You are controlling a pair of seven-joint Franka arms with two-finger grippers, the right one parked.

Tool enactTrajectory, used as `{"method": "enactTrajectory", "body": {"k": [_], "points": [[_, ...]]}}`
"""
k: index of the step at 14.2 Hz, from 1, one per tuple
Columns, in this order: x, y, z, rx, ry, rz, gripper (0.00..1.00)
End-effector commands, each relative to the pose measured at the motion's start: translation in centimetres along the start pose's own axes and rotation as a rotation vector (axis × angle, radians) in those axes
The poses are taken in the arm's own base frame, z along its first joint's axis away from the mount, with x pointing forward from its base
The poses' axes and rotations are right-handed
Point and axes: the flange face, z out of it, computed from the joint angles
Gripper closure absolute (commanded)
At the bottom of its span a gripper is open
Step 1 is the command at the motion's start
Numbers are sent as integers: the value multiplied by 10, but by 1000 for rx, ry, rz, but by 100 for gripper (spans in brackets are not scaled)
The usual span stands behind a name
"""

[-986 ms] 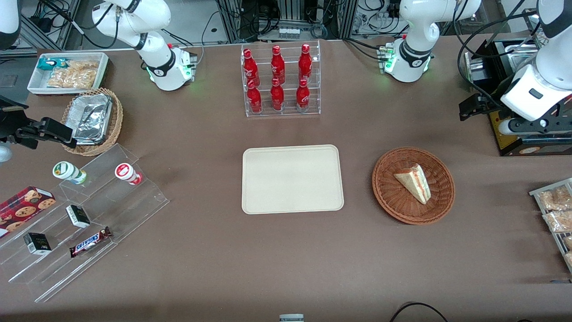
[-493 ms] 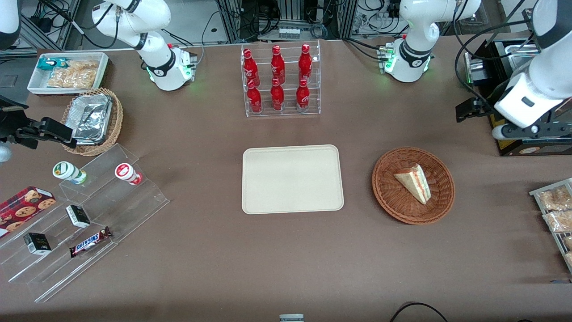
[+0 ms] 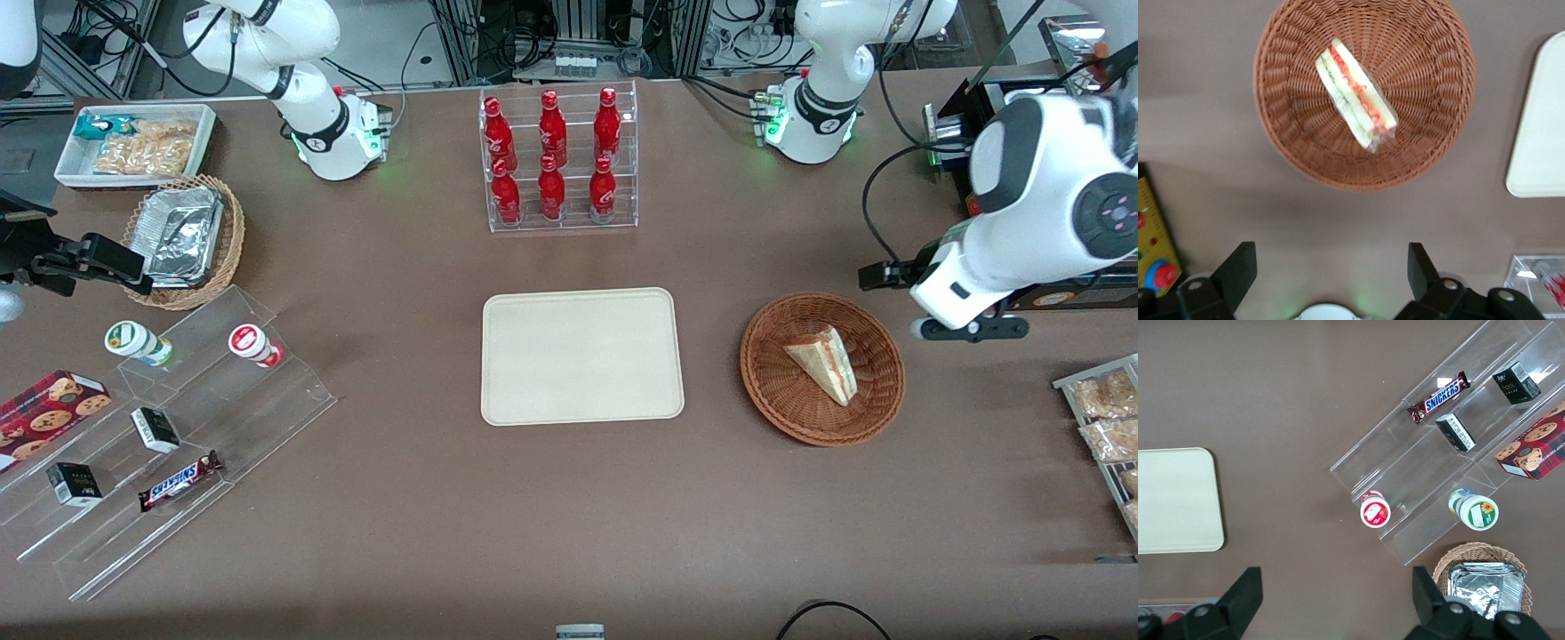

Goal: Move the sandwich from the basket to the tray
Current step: 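Move the left gripper over the wicker basket above the wrapped sandwich, then lower the open left gripper around the sandwich wedge in the basket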

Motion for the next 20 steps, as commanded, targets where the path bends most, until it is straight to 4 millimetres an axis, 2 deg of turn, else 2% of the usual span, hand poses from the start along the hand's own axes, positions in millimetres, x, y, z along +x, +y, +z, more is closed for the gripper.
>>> {"method": "enactTrajectory", "body": {"k": [1, 4, 5, 9, 10, 14, 18, 20], "points": [[-5, 2, 34, 0, 47, 11, 0], [-9, 2, 80, -8, 134, -19, 0], [-9, 2, 86, -15, 155, -60, 0], [-5, 7, 98, -41, 184, -274, 0], [-5, 13, 102, -47, 198, -304, 0], [0, 36, 117, -104, 219, -648, 0], [5, 36, 125, -127, 223, -751, 0], [15, 37, 136, -165, 248, -843, 0]]}}
